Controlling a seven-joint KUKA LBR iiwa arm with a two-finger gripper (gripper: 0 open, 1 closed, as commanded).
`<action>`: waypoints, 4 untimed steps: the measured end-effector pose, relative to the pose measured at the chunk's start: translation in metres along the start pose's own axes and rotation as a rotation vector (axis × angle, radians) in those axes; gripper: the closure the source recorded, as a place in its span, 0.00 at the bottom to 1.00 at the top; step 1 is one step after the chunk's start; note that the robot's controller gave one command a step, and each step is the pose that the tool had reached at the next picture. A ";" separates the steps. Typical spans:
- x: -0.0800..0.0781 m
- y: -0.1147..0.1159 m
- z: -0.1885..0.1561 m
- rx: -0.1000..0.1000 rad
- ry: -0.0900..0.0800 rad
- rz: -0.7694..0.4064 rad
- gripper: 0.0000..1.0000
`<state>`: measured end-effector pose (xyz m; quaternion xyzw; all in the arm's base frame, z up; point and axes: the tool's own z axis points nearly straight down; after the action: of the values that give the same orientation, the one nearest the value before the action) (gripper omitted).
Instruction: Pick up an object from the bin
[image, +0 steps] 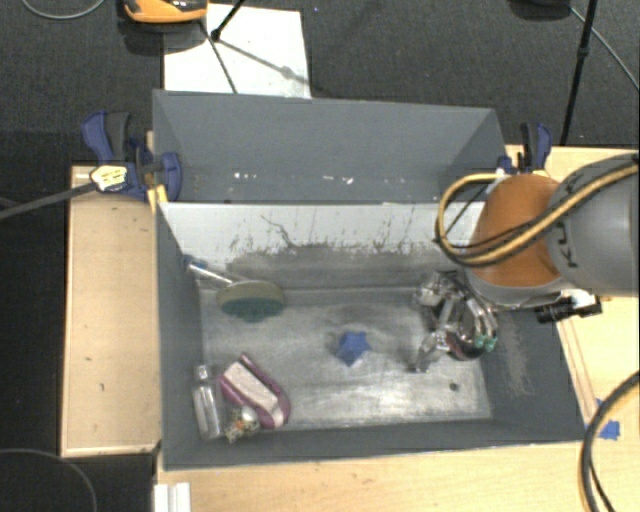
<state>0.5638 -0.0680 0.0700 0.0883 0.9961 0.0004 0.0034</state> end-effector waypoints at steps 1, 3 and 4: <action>0.036 0.169 -0.003 -0.006 -0.005 -0.036 0.00; 0.073 0.111 -0.006 -0.003 -0.011 -0.064 1.00; 0.085 0.095 -0.127 -0.001 -0.002 -0.077 1.00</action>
Offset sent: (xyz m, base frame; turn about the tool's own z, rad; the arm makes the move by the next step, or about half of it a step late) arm -0.0089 0.1684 0.0000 -0.0298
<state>0.4965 0.0407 0.1967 0.0500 0.9987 0.0006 0.0047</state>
